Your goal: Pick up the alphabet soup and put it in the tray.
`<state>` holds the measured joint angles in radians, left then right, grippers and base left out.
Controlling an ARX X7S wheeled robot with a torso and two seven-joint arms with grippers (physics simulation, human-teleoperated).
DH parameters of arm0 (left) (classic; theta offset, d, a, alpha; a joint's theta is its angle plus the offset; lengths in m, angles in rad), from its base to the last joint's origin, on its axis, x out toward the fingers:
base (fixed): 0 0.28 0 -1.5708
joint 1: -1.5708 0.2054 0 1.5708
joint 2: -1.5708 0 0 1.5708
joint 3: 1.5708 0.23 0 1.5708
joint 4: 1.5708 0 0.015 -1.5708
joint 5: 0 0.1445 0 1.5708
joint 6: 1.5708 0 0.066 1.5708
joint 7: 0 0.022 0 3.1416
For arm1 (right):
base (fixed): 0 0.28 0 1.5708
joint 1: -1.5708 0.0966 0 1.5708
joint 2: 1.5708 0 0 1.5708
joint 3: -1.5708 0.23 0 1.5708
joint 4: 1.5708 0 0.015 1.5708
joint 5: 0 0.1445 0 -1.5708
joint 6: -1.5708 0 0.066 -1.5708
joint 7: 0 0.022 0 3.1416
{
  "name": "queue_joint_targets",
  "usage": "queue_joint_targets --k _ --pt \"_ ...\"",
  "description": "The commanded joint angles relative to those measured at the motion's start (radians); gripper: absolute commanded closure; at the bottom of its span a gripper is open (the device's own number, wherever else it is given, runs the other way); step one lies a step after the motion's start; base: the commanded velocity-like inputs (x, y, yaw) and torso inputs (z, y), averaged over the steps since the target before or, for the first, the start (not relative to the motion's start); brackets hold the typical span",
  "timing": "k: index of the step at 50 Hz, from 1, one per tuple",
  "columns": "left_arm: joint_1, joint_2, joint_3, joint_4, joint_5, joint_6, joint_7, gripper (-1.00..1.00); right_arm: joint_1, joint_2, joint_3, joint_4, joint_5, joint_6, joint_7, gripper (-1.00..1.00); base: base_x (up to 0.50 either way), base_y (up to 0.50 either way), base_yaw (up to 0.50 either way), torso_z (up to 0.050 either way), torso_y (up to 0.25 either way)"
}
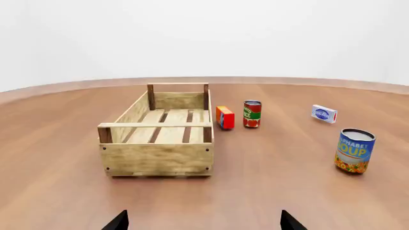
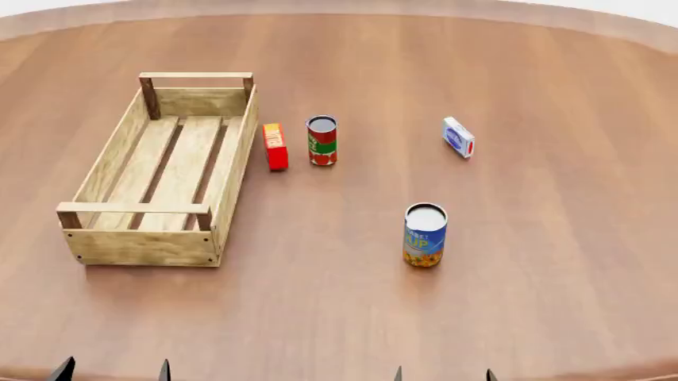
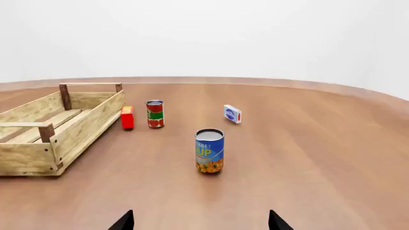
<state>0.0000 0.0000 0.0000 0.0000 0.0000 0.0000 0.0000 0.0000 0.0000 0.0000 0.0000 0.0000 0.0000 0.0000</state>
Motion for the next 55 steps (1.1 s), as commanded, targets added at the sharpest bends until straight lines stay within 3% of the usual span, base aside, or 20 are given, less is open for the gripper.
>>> queue_joint_targets --k 1,22,55 --pt "0.004 -0.016 0.024 0.000 -0.003 0.012 -0.022 -1.00 -0.003 0.015 -0.017 -0.009 0.019 -0.001 0.020 -1.00 0.00 0.00 0.00 0.000 0.000" --pt "0.006 -0.065 0.083 -0.004 -0.036 0.027 -0.078 -1.00 -0.010 0.072 -0.104 -0.013 0.003 -0.014 0.069 -1.00 0.19 0.17 0.00 0.000 0.000" --pt "0.006 -0.104 0.132 -0.001 -0.066 0.038 -0.123 -1.00 -0.006 0.109 -0.148 -0.011 0.039 -0.022 0.110 -1.00 0.44 0.29 0.00 0.000 0.000"
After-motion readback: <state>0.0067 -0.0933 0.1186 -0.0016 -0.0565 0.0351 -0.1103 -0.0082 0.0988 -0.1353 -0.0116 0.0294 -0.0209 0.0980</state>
